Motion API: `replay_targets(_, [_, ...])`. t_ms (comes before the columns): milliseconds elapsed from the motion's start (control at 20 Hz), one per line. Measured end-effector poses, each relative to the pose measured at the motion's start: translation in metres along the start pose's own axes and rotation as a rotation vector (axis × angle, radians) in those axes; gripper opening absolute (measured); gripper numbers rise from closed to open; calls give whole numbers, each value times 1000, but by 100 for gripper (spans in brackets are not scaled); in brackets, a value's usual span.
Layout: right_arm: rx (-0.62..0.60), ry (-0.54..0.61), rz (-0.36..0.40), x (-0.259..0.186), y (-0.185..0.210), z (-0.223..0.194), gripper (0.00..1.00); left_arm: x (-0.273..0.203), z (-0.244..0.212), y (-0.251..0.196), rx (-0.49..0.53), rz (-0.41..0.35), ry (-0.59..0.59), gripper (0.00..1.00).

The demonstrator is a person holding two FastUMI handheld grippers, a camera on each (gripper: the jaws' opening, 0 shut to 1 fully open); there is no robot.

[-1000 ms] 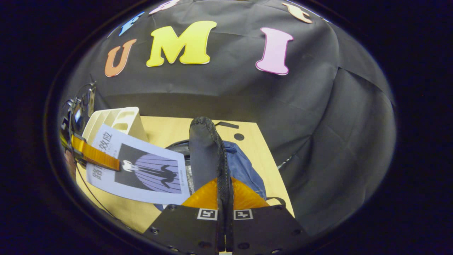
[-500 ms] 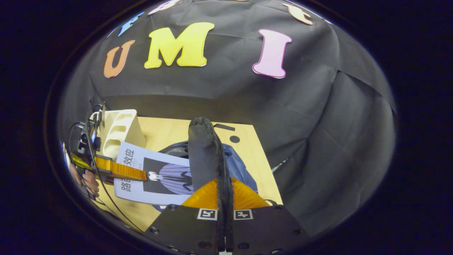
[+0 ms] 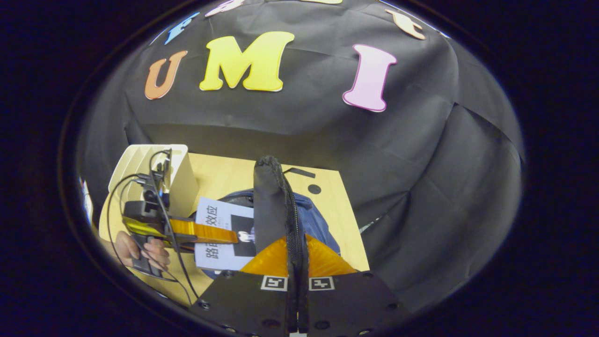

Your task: Open the schoolbag, grab two books from the bookshelf and put them into the schoolbag.

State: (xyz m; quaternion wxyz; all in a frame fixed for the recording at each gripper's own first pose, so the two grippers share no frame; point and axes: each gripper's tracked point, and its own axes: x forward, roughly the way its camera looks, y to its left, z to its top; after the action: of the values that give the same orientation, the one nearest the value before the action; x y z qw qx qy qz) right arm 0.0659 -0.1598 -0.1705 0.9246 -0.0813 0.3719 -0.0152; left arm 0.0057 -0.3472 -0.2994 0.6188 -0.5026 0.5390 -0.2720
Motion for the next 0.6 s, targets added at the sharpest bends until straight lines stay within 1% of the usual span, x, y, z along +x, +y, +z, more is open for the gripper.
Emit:
replay_targets(100, [3, 6, 1, 4, 1, -2, 2, 14, -5, 5, -24, -14, 13, 43])
replay_targets(150, [8, 6, 3, 5, 2, -3, 2, 18, -6, 6, -24, -16, 18, 47])
replay_targets(200, [13, 8, 8, 6, 3, -5, 2, 20, -6, 11, -22, 0, 23, 47])
replay_targets(250, [15, 8, 12, 6, 5, -5, 2, 22, -5, 15, -21, 14, 26, 51])
replay_targets(300, [16, 9, 16, 7, 6, -6, 2, 22, -5, 16, -24, 23, 34, 49])
replay_targets(350, [18, 9, 19, 8, 7, -6, 2, 23, -7, 18, -29, 27, 46, 59])
replay_targets(400, [20, 8, 20, 8, 8, -6, 2, 23, -8, 18, -30, 37, 63, 52])
replay_targets(450, [21, 8, 21, 9, 8, -8, 2, 23, -12, 21, -24, 57, 85, 70])
replay_targets(500, [20, 8, 22, 9, 8, -7, 2, 22, -13, 23, -11, 85, 98, 72])
replay_targets(550, [16, 7, 21, 9, 9, -7, 2, 21, -14, 26, 4, 116, 106, 66])
replay_targets(600, [11, 3, 21, 10, 10, -6, 2, 17, -14, 28, 24, 155, 118, 69])
